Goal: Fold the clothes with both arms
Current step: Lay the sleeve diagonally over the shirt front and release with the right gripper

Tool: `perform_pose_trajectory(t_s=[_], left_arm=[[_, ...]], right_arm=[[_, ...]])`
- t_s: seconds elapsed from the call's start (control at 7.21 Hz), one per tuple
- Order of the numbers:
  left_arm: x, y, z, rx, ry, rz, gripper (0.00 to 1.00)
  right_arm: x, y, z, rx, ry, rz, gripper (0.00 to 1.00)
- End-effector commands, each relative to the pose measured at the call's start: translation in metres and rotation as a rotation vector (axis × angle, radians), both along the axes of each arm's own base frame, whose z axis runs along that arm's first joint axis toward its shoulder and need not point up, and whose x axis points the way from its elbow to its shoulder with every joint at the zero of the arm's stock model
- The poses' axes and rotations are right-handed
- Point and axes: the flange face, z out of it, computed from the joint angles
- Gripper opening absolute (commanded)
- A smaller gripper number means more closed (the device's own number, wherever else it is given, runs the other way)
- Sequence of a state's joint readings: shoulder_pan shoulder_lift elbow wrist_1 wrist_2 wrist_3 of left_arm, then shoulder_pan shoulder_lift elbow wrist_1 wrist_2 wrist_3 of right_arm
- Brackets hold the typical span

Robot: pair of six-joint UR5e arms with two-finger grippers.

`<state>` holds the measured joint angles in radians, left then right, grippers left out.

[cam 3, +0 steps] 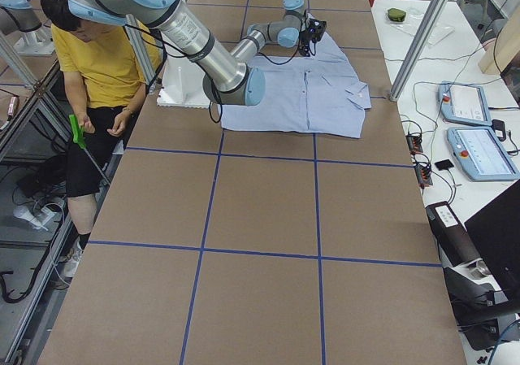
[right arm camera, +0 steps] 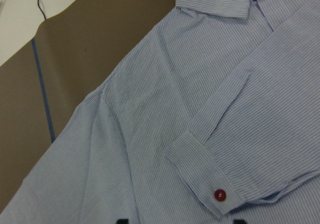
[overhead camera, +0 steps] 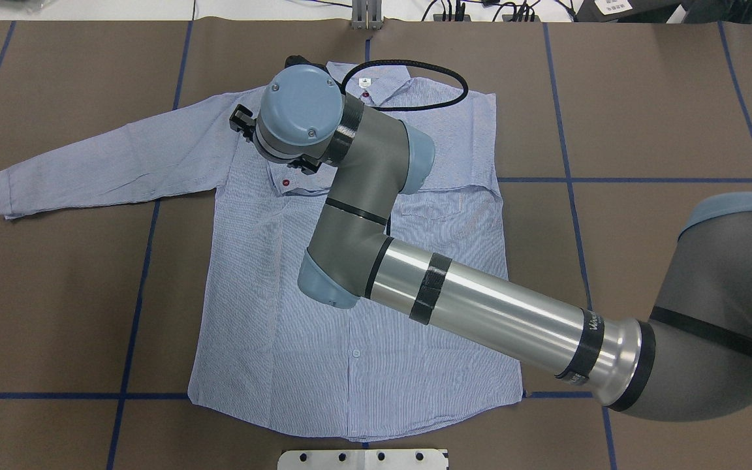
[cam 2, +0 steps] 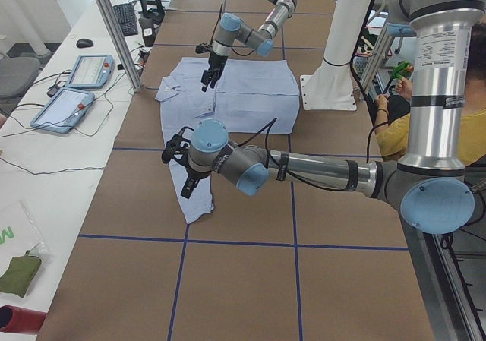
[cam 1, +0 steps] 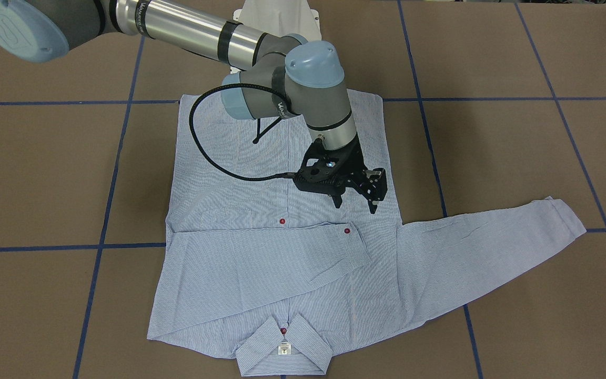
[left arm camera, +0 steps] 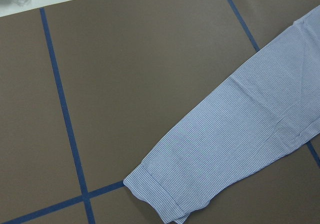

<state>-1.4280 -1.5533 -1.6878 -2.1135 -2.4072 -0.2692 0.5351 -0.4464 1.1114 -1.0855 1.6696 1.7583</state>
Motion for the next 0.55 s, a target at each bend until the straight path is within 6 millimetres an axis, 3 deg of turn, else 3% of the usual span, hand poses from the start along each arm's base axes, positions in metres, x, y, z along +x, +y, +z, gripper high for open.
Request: perform_pose_trajectory(t_s=[0.0,0.14,0.28,0.42], left_arm=[[0.022,-0.001,0.015,-0.061,0.016,-0.014,0.99],[0.024,-0.004,0.039,-0.133,0.011,-0.041,0.99],[0.039,-0.007,0.056,-0.196,0.024,-0.052,0.99],[0.043,-0.006,0.07,-0.278,0.054,-0.103,0.91]], right_arm=[[0.0,-0.001,0.005,-0.02,0.001,0.015,0.81],[0.013,-0.012,0.019,-0.03,0.006,0.036,0.98],[0.034,-0.019,0.04,-0.032,0.01,0.054,0.98],[0.054,-0.023,0.062,-0.034,0.01,0.071,0.98]])
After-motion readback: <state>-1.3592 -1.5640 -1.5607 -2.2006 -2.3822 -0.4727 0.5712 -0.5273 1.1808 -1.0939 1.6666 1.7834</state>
